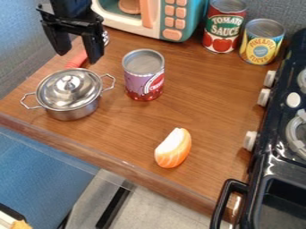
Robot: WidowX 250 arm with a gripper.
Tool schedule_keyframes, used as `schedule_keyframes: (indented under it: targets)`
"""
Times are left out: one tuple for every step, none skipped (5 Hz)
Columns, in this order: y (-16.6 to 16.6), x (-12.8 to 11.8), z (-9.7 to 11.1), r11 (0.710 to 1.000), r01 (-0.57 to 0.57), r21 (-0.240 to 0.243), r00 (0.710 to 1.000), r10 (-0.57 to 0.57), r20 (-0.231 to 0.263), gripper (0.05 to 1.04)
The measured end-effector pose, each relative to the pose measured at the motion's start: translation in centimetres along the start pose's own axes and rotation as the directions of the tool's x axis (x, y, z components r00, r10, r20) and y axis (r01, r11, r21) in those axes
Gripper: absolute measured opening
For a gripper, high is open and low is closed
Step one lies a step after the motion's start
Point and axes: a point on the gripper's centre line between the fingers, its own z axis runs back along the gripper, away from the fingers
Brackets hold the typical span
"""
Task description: Move the red fork from the right side of the table to the middle of the table
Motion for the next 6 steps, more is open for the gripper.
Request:
schedule_keyframes:
  targets:
    - [0.0,-0.2,-1.0,1.000,-0.010,-0.012,0.999,0.009,-0.031,1.001]
    - [2.0,1.0,-1.7,0.998,-0.068,0.015,0.997,0.068,-0.043,1.001]
    - [4.6,2.5,-2.0,0.988,-0.145,0.046,0.989,0.146,-0.028,1.001]
    - [6.3,3.9,-2.5,0.981,-0.182,0.070,0.983,0.183,-0.009,1.001]
    - [7.3,4.1,-4.3,0.973,-0.207,0.105,0.977,0.212,-0.034,1.001]
    - [8.1,4.4,-6.0,0.961,-0.238,0.138,0.968,0.246,-0.043,1.001]
